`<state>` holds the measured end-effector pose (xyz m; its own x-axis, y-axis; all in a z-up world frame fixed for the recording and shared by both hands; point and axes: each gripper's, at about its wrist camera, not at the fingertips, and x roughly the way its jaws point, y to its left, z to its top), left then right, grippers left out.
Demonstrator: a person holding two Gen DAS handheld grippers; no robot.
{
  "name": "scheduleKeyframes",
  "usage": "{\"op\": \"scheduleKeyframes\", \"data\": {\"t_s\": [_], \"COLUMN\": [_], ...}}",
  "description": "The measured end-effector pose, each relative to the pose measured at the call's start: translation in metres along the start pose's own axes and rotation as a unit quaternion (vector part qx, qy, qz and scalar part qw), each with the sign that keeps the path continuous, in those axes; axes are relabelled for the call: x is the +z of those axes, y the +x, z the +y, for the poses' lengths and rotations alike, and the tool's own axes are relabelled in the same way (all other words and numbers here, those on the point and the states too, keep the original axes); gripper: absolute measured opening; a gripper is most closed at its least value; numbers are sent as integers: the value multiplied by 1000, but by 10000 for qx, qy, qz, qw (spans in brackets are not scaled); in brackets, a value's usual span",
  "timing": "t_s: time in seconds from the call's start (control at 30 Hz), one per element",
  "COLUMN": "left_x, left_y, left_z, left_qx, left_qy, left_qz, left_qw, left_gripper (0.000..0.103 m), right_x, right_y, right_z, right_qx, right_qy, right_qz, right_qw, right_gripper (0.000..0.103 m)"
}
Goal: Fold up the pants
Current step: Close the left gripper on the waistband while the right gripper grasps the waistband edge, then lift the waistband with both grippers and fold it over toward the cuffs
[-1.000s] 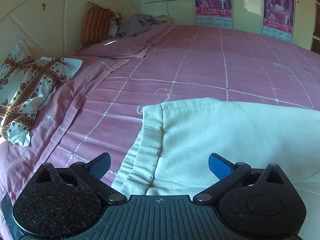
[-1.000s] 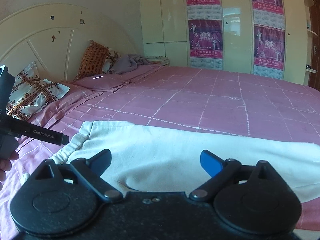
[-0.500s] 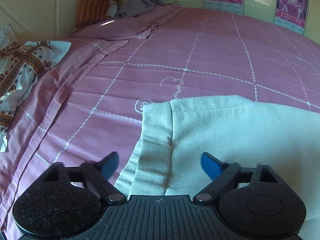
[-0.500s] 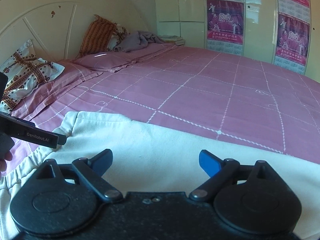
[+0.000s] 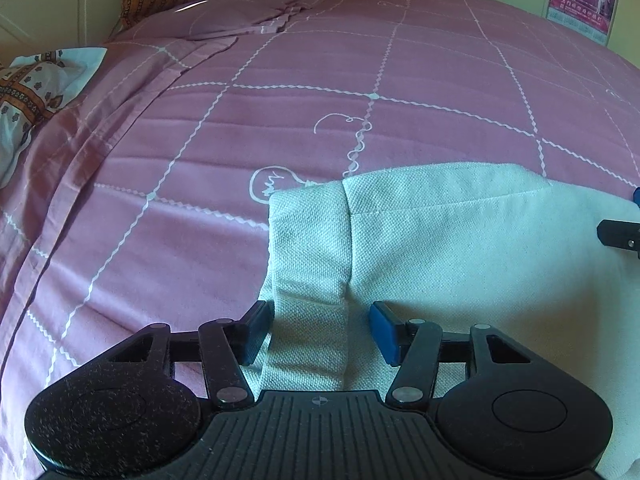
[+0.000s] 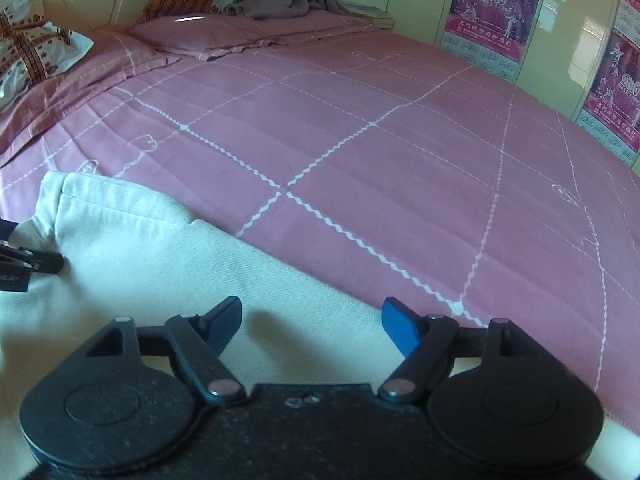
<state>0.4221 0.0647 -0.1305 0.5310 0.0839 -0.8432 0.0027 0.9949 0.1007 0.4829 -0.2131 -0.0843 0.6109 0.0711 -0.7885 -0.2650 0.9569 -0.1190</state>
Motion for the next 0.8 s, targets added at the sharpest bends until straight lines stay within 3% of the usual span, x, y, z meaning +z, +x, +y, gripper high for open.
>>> {"op": "scheduleKeyframes", "data": {"t_s": [0.1, 0.2, 0.27, 0.33, 0.37, 0.4, 0.43, 0.5, 0.57, 0.63, 0.73, 0.8], "left_x": [5, 5, 4, 3, 5, 7, 8, 5, -1, -10, -33, -52], "left_y": [-5, 3, 13, 19, 19, 18, 16, 5, -11, -32, -77, -102], "left_z": [10, 17, 19, 20, 21, 22, 20, 10, 9, 19, 27, 35], "left_qx": [155, 402, 418, 301, 238, 94, 15, 95, 125, -41, -242, -419], "left_qy": [-317, -379, -295, -265, -291, -310, -288, -175, -171, -258, 24, 31], "left_qz": [-170, -173, -159, -134, -103, -84, -75, -144, -277, -394, -639, -589], "left_qw": [9992, 9983, 9986, 9991, 9992, 9994, 9996, 9997, 9994, 9989, 9977, 9974], "left_gripper": [57, 80, 85, 84, 81, 68, 53, 40, 33, 31, 31, 31], "right_x": [4, 5, 5, 6, 6, 6, 5, 0, -10, -22, -53, -82], "right_y": [12, 21, 24, 24, 22, 19, 15, 2, -25, -61, -127, -166], "right_z": [-1, 2, 5, 8, 12, 20, 28, 44, 48, 54, 76, 97], "right_qx": [46, 179, 217, 351, 409, 478, 400, 100, 127, 219, 404, 503], "right_qy": [-69, -159, -221, -259, -336, -461, -597, -841, -739, -780, -1047, -1182], "right_qz": [107, 146, 126, 129, 127, 138, 144, 25, -245, -576, -865, -937], "right_qw": [9999, 9996, 9994, 9990, 9985, 9977, 9973, 9964, 9969, 9950, 9899, 9873], "right_gripper": [79, 85, 84, 62, 51, 26, 12, 6, 5, 5, 5, 5]}}
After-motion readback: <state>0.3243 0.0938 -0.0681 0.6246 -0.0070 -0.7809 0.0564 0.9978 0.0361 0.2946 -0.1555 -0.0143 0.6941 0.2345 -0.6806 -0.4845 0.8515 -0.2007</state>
